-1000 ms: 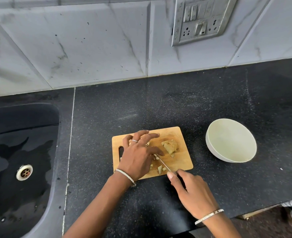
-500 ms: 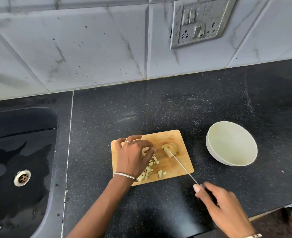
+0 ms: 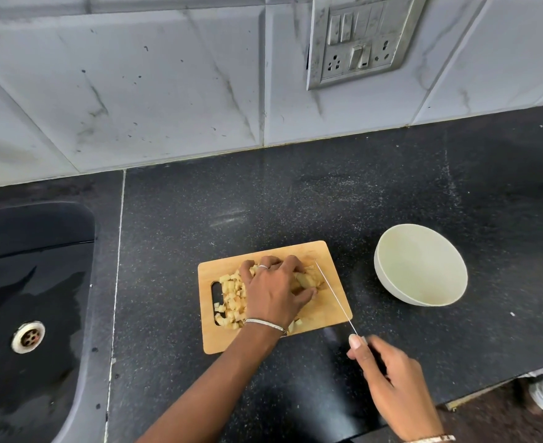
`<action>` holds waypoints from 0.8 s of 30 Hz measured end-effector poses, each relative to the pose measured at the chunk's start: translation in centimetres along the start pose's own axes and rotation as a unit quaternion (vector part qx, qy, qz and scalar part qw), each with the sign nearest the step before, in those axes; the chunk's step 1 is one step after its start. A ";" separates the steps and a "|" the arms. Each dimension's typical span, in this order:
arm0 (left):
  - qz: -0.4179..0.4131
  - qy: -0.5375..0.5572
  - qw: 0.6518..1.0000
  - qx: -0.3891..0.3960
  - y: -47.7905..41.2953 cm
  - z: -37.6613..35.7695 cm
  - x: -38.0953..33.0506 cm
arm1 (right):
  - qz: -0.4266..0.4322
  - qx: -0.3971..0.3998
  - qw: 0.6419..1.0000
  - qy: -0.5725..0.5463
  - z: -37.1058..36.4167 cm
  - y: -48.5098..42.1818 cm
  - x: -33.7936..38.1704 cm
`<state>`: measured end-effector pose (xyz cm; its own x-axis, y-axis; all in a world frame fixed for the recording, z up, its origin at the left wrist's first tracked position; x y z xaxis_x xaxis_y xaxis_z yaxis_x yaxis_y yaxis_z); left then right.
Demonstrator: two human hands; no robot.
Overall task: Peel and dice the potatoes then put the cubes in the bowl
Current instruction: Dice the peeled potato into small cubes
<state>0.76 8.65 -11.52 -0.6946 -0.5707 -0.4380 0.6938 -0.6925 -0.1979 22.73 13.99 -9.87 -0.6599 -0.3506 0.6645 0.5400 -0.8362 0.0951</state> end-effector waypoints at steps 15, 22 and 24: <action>0.027 0.033 0.999 0.003 0.9 1.0 1.8 | 0.009 0.018 1.000 0.015 -1.4 -0.5 0.4; 0.041 0.022 0.999 0.009 1.5 1.8 2.5 | 0.019 0.037 0.999 0.031 -2.3 -0.7 0.4; 0.035 0.003 0.999 0.016 1.5 1.9 2.4 | 0.018 0.038 0.998 0.037 -2.5 -0.9 0.4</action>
<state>-0.23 5.45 -11.19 -0.6430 -0.6158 -0.4554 0.7342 -0.6648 -0.1377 20.69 13.51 -11.51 -0.6747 -0.4127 0.6119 0.6004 -0.7891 0.1298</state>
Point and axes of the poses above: each hand's wrist, its own y-axis away from the middle knuckle, its own z-axis out of the back of the hand, x = y × z, the point moved 2 cm from there along -y, towards the middle knuckle, and after that the axes turned 8 degrees about -x, right-handed, at the moved point
